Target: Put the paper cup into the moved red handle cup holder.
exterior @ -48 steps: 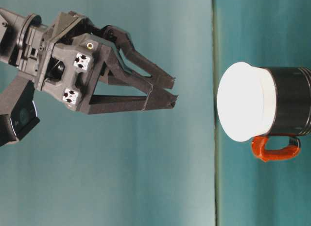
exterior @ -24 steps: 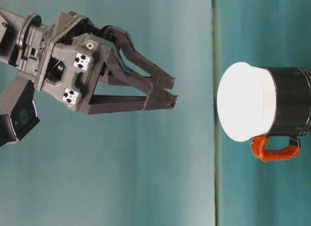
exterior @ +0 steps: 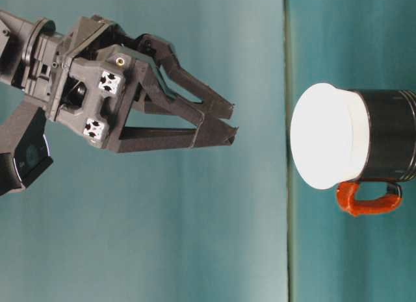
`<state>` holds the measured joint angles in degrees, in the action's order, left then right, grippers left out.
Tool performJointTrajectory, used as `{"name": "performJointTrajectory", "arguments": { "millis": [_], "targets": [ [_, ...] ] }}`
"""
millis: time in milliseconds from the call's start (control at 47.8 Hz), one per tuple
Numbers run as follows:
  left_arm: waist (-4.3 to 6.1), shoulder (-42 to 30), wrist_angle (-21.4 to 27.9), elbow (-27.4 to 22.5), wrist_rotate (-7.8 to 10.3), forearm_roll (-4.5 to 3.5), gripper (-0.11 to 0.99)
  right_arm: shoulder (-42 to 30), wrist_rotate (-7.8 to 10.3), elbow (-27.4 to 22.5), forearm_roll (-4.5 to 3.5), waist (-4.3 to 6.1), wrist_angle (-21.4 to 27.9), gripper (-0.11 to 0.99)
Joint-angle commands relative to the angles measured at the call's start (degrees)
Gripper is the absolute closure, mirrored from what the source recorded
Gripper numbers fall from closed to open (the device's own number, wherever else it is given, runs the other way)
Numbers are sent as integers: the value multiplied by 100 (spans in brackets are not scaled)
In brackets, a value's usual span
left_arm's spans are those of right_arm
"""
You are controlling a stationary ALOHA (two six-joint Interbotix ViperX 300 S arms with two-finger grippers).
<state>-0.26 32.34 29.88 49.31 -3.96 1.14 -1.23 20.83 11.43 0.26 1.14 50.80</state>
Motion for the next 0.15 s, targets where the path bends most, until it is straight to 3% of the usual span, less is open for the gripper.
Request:
{"name": "performJointTrajectory", "arguments": {
  "millis": [0,125],
  "targets": [
    [9,18,-26,-97,-9,9,-2,422,-35,-35,-18,0,-35,19],
    [0,18,-26,-97,-9,9,-2,422,-35,-35,-18,0,-26,19]
  ]
}}
